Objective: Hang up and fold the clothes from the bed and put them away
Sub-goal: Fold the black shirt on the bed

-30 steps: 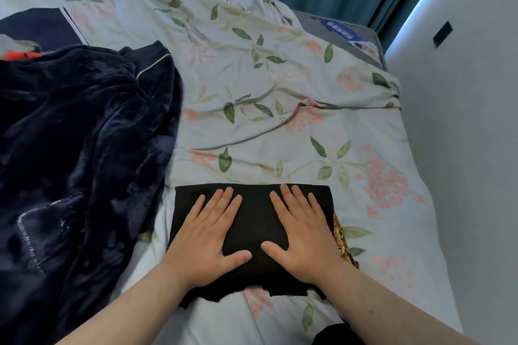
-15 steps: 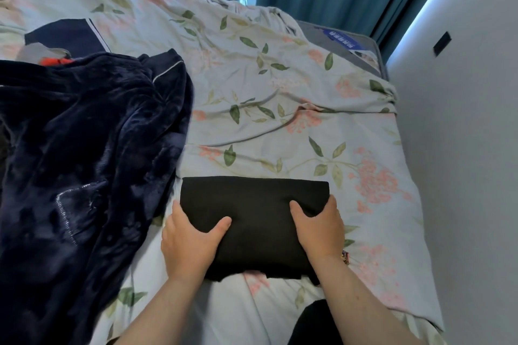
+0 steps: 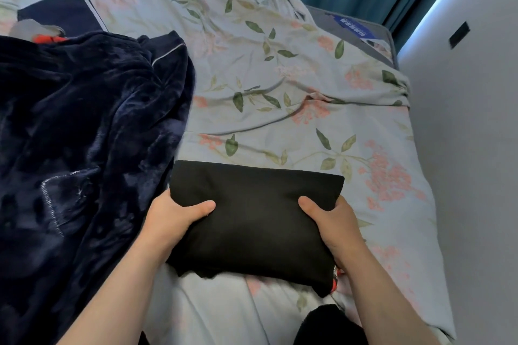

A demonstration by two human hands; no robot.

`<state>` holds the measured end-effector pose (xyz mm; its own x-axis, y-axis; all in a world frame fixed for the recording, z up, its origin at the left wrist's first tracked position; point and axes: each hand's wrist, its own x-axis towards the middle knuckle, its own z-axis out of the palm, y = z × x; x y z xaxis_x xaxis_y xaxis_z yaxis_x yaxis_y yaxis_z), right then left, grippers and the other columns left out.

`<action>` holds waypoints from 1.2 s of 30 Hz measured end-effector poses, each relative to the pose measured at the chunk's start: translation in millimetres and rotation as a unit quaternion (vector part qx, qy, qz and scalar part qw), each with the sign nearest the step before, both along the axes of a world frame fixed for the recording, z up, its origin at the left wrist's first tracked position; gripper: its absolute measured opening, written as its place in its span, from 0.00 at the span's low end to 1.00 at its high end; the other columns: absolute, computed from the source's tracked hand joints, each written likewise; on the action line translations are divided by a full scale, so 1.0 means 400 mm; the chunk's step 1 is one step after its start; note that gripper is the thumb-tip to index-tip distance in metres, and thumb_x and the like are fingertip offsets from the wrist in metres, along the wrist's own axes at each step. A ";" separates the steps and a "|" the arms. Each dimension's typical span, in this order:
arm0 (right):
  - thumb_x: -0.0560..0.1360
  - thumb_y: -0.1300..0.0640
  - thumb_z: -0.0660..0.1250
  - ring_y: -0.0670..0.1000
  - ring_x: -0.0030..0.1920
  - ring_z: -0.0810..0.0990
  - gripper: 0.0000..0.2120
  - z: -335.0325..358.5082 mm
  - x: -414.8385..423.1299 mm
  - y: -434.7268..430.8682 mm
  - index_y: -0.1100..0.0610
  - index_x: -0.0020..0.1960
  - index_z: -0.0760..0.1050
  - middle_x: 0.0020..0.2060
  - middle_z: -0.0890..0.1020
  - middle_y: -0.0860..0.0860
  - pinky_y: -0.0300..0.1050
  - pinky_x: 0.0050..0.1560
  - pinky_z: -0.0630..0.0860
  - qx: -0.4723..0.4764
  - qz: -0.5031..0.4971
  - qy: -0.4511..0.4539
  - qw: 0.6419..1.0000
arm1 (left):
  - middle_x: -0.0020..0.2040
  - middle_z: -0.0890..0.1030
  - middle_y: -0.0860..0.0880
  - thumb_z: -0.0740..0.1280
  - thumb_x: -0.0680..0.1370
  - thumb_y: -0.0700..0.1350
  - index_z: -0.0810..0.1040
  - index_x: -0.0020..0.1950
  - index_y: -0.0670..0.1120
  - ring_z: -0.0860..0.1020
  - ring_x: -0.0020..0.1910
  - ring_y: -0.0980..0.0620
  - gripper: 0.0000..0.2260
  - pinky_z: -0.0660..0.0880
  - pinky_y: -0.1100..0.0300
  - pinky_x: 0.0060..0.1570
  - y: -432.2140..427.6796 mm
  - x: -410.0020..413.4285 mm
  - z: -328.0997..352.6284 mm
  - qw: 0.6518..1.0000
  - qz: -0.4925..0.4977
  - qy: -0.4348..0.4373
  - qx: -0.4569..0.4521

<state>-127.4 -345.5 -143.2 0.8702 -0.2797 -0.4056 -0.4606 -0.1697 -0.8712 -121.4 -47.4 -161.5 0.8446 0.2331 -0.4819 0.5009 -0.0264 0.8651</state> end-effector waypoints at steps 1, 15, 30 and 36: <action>0.67 0.46 0.79 0.43 0.46 0.84 0.16 -0.002 0.011 0.004 0.43 0.50 0.76 0.48 0.84 0.41 0.40 0.42 0.79 -0.005 -0.003 -0.007 1.000 | 0.44 0.86 0.58 0.83 0.62 0.46 0.82 0.51 0.52 0.85 0.43 0.56 0.20 0.79 0.57 0.43 -0.001 0.014 -0.003 1.000 0.004 -0.007 0.010; 0.69 0.37 0.71 0.43 0.51 0.79 0.25 -0.066 0.369 0.039 0.46 0.62 0.74 0.50 0.79 0.37 0.40 0.53 0.73 -0.149 -0.060 -0.058 0.985 | 0.41 0.82 0.60 0.76 0.66 0.58 0.77 0.44 0.55 0.80 0.42 0.64 0.14 0.75 0.62 0.41 -0.008 0.376 0.001 0.986 0.011 -0.077 0.146; 0.67 0.30 0.53 0.61 0.54 0.81 0.39 -0.142 0.386 0.047 0.58 0.63 0.77 0.50 0.83 0.53 0.45 0.50 0.68 -0.267 -0.065 -0.002 0.962 | 0.44 0.78 0.75 0.75 0.66 0.54 0.75 0.45 0.62 0.76 0.44 0.74 0.12 0.70 0.70 0.42 -0.021 0.386 -0.039 0.985 -0.010 -0.025 0.173; 0.67 0.31 0.54 0.59 0.53 0.81 0.39 -0.137 0.389 0.044 0.58 0.63 0.77 0.51 0.84 0.55 0.42 0.50 0.67 -0.266 -0.061 -0.006 0.962 | 0.43 0.79 0.73 0.77 0.70 0.47 0.76 0.45 0.61 0.76 0.43 0.75 0.13 0.70 0.69 0.42 -0.021 0.378 -0.066 0.981 -0.015 -0.034 0.190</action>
